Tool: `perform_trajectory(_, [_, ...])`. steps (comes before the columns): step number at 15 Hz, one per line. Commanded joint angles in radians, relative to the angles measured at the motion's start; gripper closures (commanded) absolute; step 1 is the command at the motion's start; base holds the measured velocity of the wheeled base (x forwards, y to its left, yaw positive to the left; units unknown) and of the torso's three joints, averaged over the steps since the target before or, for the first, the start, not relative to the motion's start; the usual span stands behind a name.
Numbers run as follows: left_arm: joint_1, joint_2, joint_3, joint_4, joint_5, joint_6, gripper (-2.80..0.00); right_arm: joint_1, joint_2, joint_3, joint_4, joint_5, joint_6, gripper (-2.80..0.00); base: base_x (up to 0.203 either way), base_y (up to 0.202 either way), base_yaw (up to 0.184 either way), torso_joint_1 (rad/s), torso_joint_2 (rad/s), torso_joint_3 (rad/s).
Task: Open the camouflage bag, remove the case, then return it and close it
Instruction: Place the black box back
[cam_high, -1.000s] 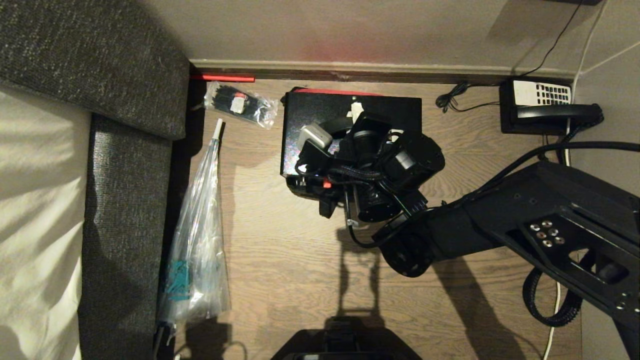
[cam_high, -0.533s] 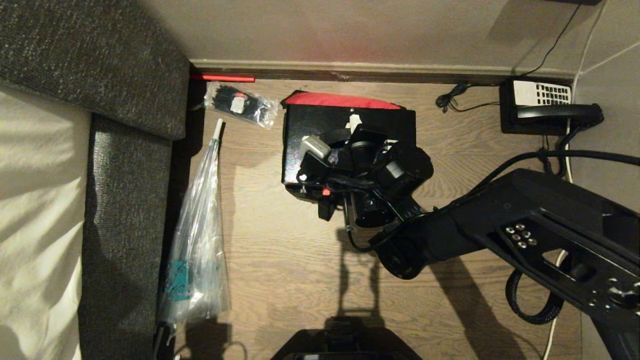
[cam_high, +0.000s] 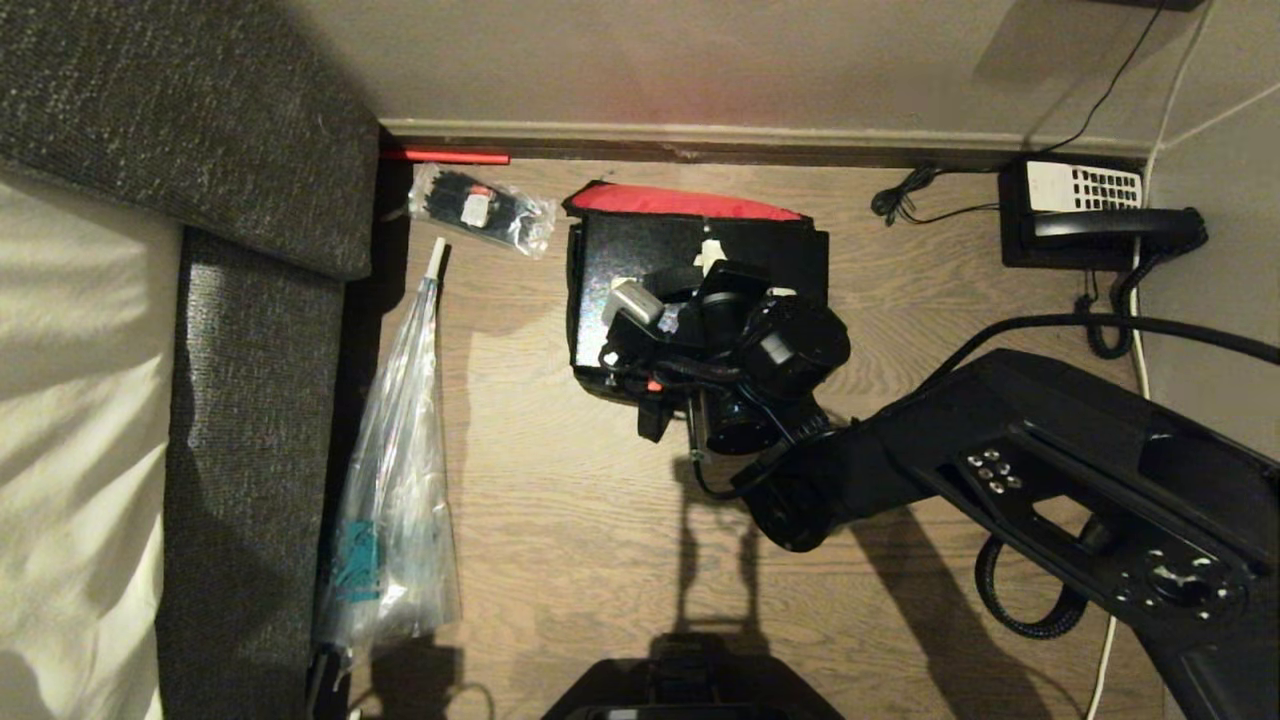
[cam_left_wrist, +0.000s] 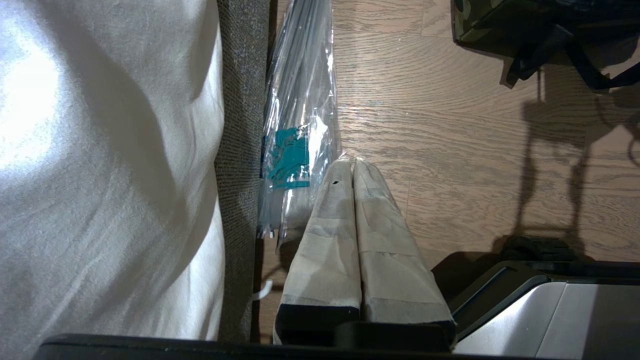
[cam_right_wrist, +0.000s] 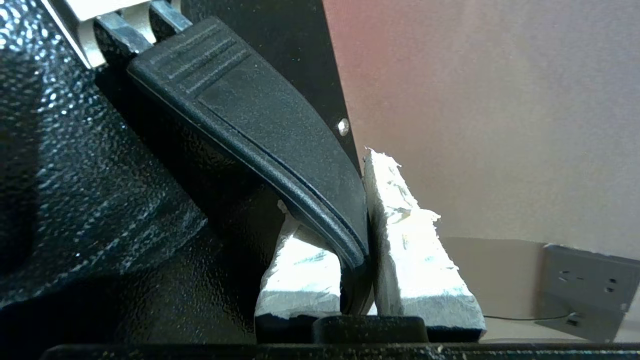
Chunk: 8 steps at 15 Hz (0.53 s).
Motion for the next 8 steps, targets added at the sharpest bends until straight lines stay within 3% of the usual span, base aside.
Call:
perform_trajectory(1, [0.000,0.000,0.000,0.000,0.000,0.000,0.00,-0.003,0.027,-0.009,-0.008,-0.003,-0.009,0.00,0.000,0.000,0.000,0.000,0.00,0.000])
perform_trajectory(8, [0.000,0.000,0.000,0.000,0.000,0.000,0.00,-0.013,0.094,-0.062,-0.002,-0.003,-0.010,0.00,0.000,0.000,0.000,0.000,0.00,0.000])
